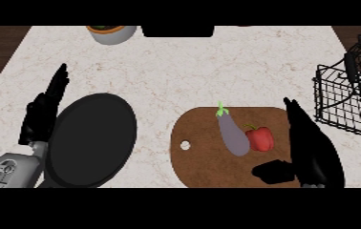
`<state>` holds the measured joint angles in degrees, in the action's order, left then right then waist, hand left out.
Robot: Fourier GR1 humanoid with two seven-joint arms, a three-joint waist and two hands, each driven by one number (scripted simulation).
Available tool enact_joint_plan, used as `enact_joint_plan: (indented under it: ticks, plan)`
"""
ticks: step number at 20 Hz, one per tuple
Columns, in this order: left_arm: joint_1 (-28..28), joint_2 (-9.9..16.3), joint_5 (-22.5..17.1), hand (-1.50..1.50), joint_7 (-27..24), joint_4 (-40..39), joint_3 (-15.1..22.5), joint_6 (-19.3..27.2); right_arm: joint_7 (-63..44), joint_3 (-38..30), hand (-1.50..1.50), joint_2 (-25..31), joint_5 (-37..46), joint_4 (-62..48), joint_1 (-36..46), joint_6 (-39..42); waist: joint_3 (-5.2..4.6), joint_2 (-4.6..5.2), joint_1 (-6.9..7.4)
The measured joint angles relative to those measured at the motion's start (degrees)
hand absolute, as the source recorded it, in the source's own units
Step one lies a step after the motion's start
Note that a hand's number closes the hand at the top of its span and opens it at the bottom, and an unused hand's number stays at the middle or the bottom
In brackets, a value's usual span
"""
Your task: Pick the bell pepper from the cutting board and place it in the tiered basket
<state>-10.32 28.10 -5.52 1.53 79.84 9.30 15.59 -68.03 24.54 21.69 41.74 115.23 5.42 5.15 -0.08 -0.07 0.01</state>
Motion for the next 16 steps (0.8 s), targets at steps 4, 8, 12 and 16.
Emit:
enact_joint_plan:
  ticks: [4, 8, 12, 16]
  plan:
    - [0.19, -0.73, 1.37, 0.00, 1.20, 1.08, 0.33, 0.53, -0.40, 1.12, -1.50, -2.83, 4.03, -0.47, 0.30, 1.40, 0.01, -0.02, 0.06]
    - [0.93, -1.80, 2.39, 0.00, 0.95, 1.82, 0.49, 0.89, 0.44, 0.81, -1.50, -5.91, 6.89, -3.11, 0.09, 1.93, 0.02, 0.01, 0.11]
    - [1.46, -2.15, 2.75, 0.00, 1.49, 2.78, -0.08, 0.65, 1.25, -0.89, -1.50, -8.14, 7.99, -3.71, -0.87, 2.96, 0.04, 0.00, 0.06]
    - [2.14, -2.19, 2.63, 0.00, 0.32, 2.10, -1.29, -0.43, 1.65, -2.22, -1.50, -11.21, 9.50, -5.42, -0.62, 3.87, 0.04, 0.04, 0.08]
